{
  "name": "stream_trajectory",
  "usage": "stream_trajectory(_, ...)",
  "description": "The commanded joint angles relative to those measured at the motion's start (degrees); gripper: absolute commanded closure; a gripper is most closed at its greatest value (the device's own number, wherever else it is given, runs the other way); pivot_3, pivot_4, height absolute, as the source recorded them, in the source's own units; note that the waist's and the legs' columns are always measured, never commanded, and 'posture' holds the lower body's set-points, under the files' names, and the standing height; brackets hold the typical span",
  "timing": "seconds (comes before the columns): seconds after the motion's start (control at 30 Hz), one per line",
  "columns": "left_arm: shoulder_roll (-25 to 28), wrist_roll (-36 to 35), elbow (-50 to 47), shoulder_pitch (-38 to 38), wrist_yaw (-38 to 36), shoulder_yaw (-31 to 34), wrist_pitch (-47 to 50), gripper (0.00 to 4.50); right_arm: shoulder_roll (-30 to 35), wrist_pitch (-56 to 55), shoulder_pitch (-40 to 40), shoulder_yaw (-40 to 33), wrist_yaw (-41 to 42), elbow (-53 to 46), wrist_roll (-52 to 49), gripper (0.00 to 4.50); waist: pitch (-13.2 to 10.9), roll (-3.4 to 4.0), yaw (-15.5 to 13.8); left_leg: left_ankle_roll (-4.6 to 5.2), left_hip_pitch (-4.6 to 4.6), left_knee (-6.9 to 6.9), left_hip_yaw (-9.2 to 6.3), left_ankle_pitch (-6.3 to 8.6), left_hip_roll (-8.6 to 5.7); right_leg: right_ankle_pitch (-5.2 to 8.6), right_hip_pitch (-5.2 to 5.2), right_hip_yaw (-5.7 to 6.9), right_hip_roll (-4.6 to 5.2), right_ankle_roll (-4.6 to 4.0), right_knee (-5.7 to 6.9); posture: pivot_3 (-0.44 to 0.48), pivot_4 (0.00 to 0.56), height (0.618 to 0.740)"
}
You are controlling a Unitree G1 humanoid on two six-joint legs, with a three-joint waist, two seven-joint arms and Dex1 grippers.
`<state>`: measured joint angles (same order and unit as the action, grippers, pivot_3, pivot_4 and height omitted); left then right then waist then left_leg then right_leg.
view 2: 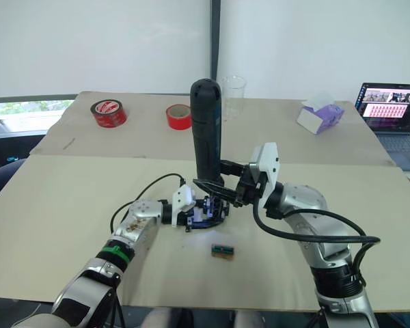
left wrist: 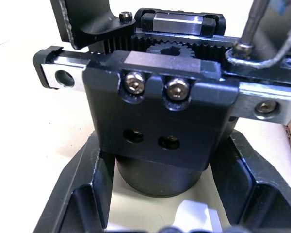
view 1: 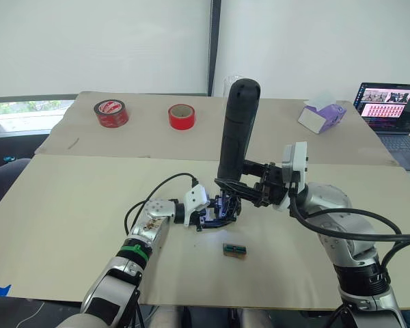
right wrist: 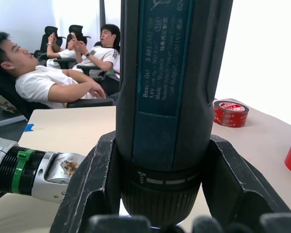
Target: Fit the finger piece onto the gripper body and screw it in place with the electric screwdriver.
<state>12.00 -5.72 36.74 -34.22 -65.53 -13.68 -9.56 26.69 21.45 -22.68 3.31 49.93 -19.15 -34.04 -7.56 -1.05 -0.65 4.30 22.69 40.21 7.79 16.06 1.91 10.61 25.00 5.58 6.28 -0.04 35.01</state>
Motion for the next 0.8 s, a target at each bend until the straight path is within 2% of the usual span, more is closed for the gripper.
stream_trajectory(0.03,0.0,0.7,-0.7,0.5,-0.8,-1.2,0.8,2.19,1.1,1.3,0.4,0.7,1.0,3.6,1.5,2.59,0.0,0.00,0.0,0.00,0.00,0.00,0.00,0.00,0.00,0.00,0.00,0.01,0.01,0.00,0.00,0.000,0.150,0.740)
stream_trajectory(0.5,0.5,2.1,-1.7,1.2,0.2,-2.4,5.2,2.19,0.8,0.9,-6.9,-6.9,5.0,1.2,-8.1,2.59,-0.1,0.02,-0.1,0.02,0.21,0.01,0.00,0.00,-0.02,-0.01,0.17,0.05,0.05,-0.01,-0.01,0.000,0.150,0.740)
stream_trajectory(0.8,0.6,2.5,-1.1,1.9,0.9,-3.0,5.4,2.19,2.2,0.7,-8.4,-9.4,5.9,0.2,-9.5,2.59,-0.1,0.02,-0.1,0.04,0.19,0.02,0.01,0.02,-0.03,-0.02,0.15,0.08,0.13,-0.01,-0.01,0.000,0.150,0.740)
